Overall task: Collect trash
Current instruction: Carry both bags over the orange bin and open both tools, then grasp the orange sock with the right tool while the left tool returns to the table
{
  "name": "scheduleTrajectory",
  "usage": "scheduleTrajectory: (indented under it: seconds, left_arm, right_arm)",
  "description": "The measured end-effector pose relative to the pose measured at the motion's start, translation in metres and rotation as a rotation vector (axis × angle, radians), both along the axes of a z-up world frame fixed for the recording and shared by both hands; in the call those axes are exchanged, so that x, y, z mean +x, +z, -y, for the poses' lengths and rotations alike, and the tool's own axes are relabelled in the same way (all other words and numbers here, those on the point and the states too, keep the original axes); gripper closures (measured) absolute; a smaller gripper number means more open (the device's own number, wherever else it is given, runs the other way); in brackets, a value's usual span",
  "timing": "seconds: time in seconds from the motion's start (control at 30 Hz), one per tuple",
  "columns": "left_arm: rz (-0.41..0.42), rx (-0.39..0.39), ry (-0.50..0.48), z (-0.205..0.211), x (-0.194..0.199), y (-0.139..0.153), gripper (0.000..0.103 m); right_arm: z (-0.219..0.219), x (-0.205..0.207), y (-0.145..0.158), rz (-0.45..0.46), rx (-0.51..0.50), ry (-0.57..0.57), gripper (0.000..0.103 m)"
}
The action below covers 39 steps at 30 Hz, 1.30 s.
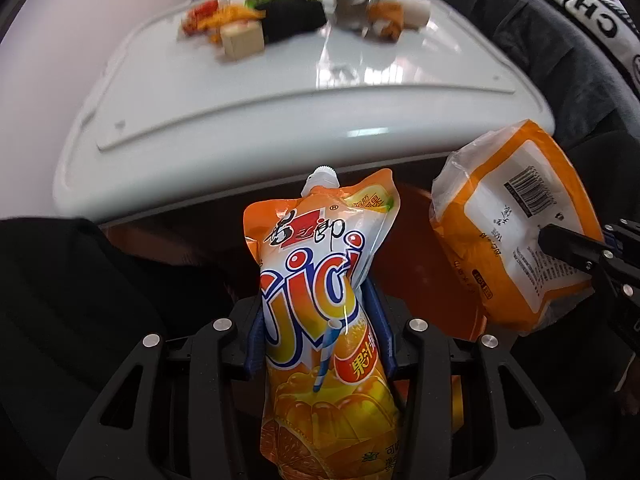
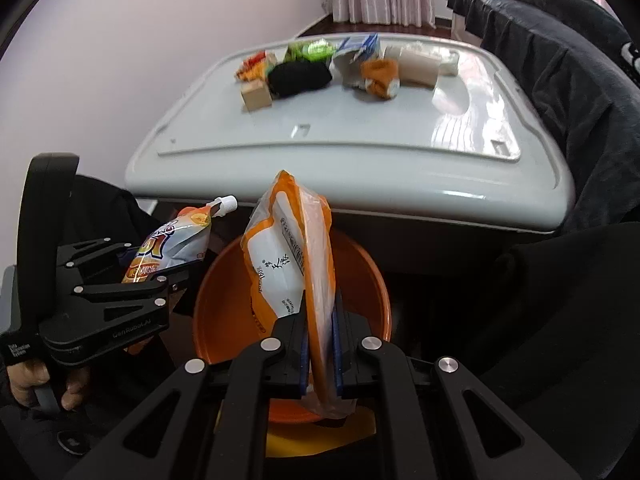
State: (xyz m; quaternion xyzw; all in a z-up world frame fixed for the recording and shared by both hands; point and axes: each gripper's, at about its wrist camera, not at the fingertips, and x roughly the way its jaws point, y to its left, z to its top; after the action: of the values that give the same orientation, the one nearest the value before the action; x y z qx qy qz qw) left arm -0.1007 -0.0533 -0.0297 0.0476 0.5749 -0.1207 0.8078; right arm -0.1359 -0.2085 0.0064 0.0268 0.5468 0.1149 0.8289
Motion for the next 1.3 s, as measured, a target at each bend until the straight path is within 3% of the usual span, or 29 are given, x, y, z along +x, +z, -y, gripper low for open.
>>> scheduleTrajectory:
  seconds: [0.2, 0.43, 0.5, 0.53, 0.57, 0.6, 0.63, 0.7, 0.9, 1.03, 1.23, 1.3]
  left_arm:
    - [-0.096, 0.005, 0.018, -0.002, 0.005, -0.020, 0.061]
    - [-0.109, 0.012, 0.009, 0.000, 0.003, -0.023, 0.061]
    - [-0.114, 0.016, 0.010, 0.002, 0.005, -0.021, 0.060]
    - [-0.117, 0.024, 0.011, 0.003, 0.006, -0.021, 0.055]
    - [-0.121, 0.035, 0.013, 0.004, 0.008, -0.018, 0.049]
    - [-0.120, 0.068, 0.018, 0.007, 0.009, -0.018, 0.030]
    - [-0.117, 0.102, 0.019, 0.008, 0.011, -0.017, 0.024]
    - [-0.107, 0.115, 0.007, 0.012, 0.010, -0.015, 0.024]
    - [-0.038, 0.100, -0.006, 0.013, 0.008, 0.003, 0.024]
    - [0.040, 0.059, -0.002, 0.009, 0.006, 0.021, 0.024]
    - [0.238, 0.026, 0.024, -0.002, 0.029, 0.060, 0.021]
    - [0.263, -0.001, 0.046, -0.005, 0.045, 0.062, 0.020]
  right_arm:
    - [-0.004, 0.004, -0.013, -0.046, -0.005, 0.014, 0.094]
    - [-0.005, 0.005, -0.013, -0.055, -0.004, 0.015, 0.094]
    - [-0.006, 0.006, -0.012, -0.052, -0.006, 0.017, 0.088]
    - [-0.006, 0.006, -0.011, -0.048, -0.008, 0.019, 0.076]
    - [-0.005, 0.005, -0.010, -0.041, -0.017, 0.015, 0.049]
    - [-0.004, 0.004, -0.007, -0.024, -0.027, 0.007, 0.040]
    - [-0.003, 0.003, -0.004, -0.005, -0.027, -0.001, 0.039]
    - [0.002, 0.003, 0.000, 0.011, -0.022, -0.017, 0.040]
    - [0.023, 0.009, 0.003, 0.021, 0.023, -0.088, 0.040]
    - [0.033, 0.027, 0.010, 0.050, -0.004, -0.105, 0.040]
    - [0.031, 0.091, 0.026, 0.176, -0.053, -0.099, 0.033]
    - [0.027, 0.117, 0.028, 0.225, -0.078, -0.096, 0.031]
